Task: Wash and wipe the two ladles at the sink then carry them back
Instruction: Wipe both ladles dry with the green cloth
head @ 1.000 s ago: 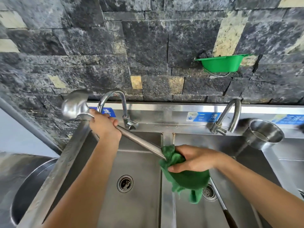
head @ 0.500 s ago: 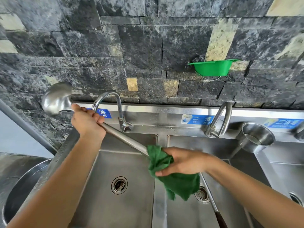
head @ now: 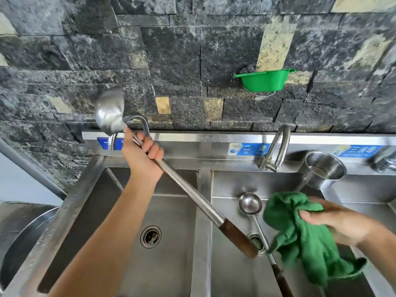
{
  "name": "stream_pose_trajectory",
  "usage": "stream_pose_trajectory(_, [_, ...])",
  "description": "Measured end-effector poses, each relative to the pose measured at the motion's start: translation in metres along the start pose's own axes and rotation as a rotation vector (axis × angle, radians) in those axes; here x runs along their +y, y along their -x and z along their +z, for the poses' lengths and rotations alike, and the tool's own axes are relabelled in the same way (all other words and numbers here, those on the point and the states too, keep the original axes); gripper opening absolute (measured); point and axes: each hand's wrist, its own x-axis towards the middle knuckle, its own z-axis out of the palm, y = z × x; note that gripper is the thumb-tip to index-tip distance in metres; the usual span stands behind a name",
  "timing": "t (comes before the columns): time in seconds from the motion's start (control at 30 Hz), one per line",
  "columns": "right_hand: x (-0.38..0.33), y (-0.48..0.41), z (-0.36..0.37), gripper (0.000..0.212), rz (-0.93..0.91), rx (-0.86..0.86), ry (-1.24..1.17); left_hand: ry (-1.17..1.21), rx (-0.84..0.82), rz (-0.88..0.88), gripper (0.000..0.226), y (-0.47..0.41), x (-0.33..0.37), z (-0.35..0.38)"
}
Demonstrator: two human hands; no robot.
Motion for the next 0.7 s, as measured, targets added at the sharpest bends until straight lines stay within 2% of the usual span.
stream_pose_trajectory(0.07, [-0.011, -0.017, 0.036, 0.085, -0.062, -0.115, -0.252, 0.022, -0.105, -0.161, 0.051, 0.009, -0.04, 0.015])
stream_pose_trajectory(0.1, [-0.016, -0.026, 0.053, 0.074, -0.081, -0.159, -0.291, 0.044, -0.145, -0.238, 0.051, 0.013, -0.058, 0.021])
stream_pose_trajectory(0.23, [-0.01, -0.061, 0.097, 0.034, -0.084, -0.132, -0.149, 0.23, -0.355, -0.524, 0.047, 0.025, -0.118, 0.023])
stream_pose_trajectory(0.3, [0.005, -0.068, 0.102, 0.03, -0.109, -0.072, -0.1, 0.249, -0.4, -0.606, 0.045, 0.023, -0.139, 0.016])
stream_pose_trajectory(0.37, [0.019, -0.069, 0.102, 0.029, -0.138, -0.015, -0.056, 0.079, -0.315, -0.651, 0.046, 0.015, -0.16, 0.008])
stream_pose_trajectory(0.43, [0.033, -0.07, 0.101, 0.024, -0.166, 0.038, 0.003, -0.231, -0.196, -0.673, 0.05, 0.01, -0.186, -0.005])
stream_pose_trajectory(0.5, [0.052, -0.074, 0.101, 0.019, -0.127, 0.117, 0.028, -0.559, -0.146, -0.718, 0.054, 0.013, -0.213, -0.028])
stream_pose_trajectory(0.6, [0.084, -0.088, 0.1, 0.013, -0.034, 0.195, 0.065, -0.892, -0.207, -0.845, 0.043, 0.026, -0.232, -0.063])
stream_pose_trajectory(0.7, [0.119, -0.11, 0.098, 0.034, 0.085, 0.274, 0.096, -1.016, -0.278, -0.918, 0.025, 0.037, -0.242, -0.088])
